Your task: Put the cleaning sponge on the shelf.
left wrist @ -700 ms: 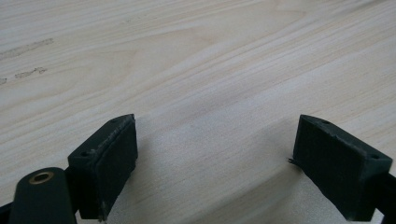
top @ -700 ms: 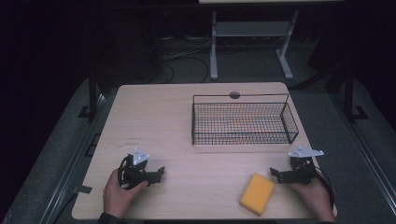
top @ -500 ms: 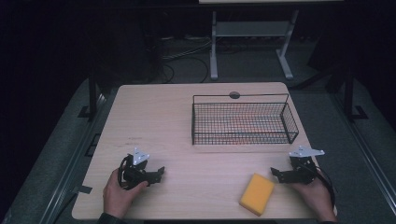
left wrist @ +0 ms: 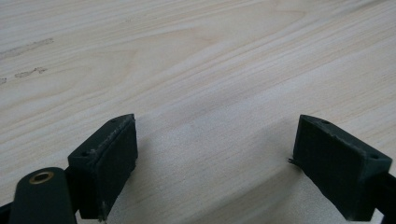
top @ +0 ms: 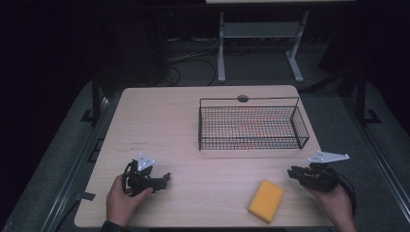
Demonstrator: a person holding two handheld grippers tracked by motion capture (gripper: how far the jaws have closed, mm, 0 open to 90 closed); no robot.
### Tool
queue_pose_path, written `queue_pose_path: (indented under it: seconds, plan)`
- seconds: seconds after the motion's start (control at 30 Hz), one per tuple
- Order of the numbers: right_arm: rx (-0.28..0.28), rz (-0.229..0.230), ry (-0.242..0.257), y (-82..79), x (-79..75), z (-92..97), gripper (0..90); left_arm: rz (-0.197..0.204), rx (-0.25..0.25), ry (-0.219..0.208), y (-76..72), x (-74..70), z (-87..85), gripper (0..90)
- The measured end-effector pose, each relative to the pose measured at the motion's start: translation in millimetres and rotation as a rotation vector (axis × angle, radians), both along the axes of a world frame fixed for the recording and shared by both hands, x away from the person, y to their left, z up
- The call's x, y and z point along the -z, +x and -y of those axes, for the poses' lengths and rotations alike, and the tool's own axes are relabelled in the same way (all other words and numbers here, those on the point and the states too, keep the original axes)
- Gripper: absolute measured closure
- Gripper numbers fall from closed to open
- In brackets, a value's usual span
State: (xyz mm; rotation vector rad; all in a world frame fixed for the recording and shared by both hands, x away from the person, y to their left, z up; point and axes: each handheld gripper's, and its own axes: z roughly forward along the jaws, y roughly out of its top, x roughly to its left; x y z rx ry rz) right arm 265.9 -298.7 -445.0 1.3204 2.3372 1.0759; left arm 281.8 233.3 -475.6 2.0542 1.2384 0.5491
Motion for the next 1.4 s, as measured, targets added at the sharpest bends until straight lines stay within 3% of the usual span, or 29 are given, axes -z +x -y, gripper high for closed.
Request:
queue_pose_path:
  seconds: [0.03,0.17,0.7,0.9,1.4]
  plan:
    - [-0.022,0.009,-0.01,-2.7,-2.3,-2.3,84.2,0.0,0.0,-0.001,0.0,0.0,0.1,13.1]
    - [-0.054,0.002,-0.003,-6.4,-7.9,-6.7,89.4,0.0,-0.001,-0.001,0.0,0.0,0.1,13.1]
    - [-0.158,-0.025,0.041,-24.0,-19.7,-25.5,89.6,0.0,-0.001,0.0,0.0,0.0,0.1,13.1]
    - [-0.203,-0.034,0.053,-31.7,-19.1,-36.4,89.6,0.0,-0.001,0.0,0.0,0.0,0.1,13.1]
    - [-0.249,-0.055,0.046,-40.9,-13.3,-50.9,89.6,0.0,-0.001,0.0,0.0,0.0,0.1,13.1]
